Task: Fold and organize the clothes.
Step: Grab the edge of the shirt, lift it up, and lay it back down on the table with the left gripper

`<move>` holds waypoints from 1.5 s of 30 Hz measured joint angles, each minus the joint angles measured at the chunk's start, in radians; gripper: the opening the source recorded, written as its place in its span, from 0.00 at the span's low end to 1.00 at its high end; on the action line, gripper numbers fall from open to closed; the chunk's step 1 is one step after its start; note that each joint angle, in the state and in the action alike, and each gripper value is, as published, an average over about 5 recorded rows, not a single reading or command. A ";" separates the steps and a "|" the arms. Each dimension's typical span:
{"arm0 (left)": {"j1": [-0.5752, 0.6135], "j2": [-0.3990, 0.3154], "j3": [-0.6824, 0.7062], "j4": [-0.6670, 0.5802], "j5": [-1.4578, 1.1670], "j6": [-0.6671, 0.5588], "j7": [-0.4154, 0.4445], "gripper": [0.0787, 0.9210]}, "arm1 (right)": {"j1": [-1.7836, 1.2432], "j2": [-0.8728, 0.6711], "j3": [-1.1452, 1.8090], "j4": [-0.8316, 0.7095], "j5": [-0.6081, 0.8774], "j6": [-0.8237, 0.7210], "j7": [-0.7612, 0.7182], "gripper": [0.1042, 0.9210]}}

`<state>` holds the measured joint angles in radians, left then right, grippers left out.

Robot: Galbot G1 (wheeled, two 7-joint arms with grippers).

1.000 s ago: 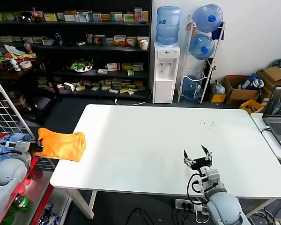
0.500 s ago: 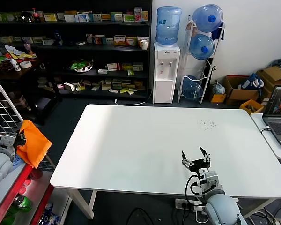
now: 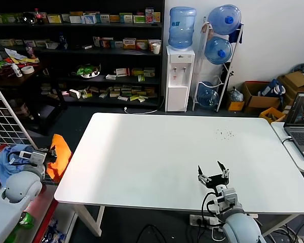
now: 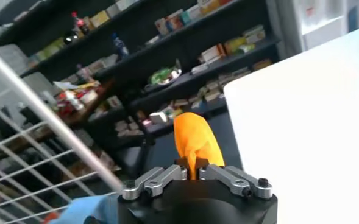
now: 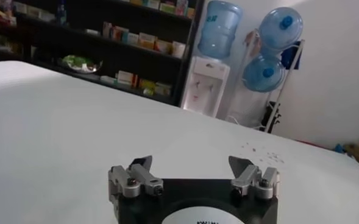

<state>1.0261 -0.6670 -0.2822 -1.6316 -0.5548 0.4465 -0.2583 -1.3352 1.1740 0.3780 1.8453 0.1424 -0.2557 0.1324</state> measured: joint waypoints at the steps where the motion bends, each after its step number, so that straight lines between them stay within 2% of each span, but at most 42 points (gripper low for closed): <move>1: 0.002 -0.011 0.007 -0.016 -0.006 0.005 -0.006 0.09 | -0.003 0.000 0.002 0.001 -0.002 0.000 0.000 0.88; 11: 0.005 -0.130 0.078 -0.164 -0.085 0.046 -0.071 0.09 | -0.022 0.000 0.011 0.011 -0.020 -0.003 0.001 0.88; 19: -0.007 -0.260 0.143 -0.189 -0.098 0.040 -0.107 0.09 | -0.028 -0.001 0.018 0.012 -0.027 0.004 -0.003 0.88; 28: -0.040 -0.478 0.223 -0.120 -0.055 0.009 -0.126 0.09 | -0.037 -0.006 0.038 0.002 -0.027 0.021 -0.002 0.88; 40: -0.079 -0.779 0.309 0.049 0.025 -0.069 -0.132 0.09 | -0.064 -0.023 0.082 -0.004 -0.022 0.032 0.002 0.88; 43: -0.087 -0.828 0.324 0.092 0.038 -0.105 -0.124 0.12 | -0.068 -0.024 0.090 -0.006 -0.021 0.029 0.004 0.88; 45: -0.089 -0.855 0.334 0.114 0.041 -0.133 -0.116 0.18 | -0.068 -0.026 0.092 -0.007 -0.019 0.026 0.004 0.88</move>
<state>0.9366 -1.5215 0.0516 -1.5172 -0.5137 0.3134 -0.3741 -1.4032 1.1478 0.4703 1.8384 0.1231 -0.2294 0.1367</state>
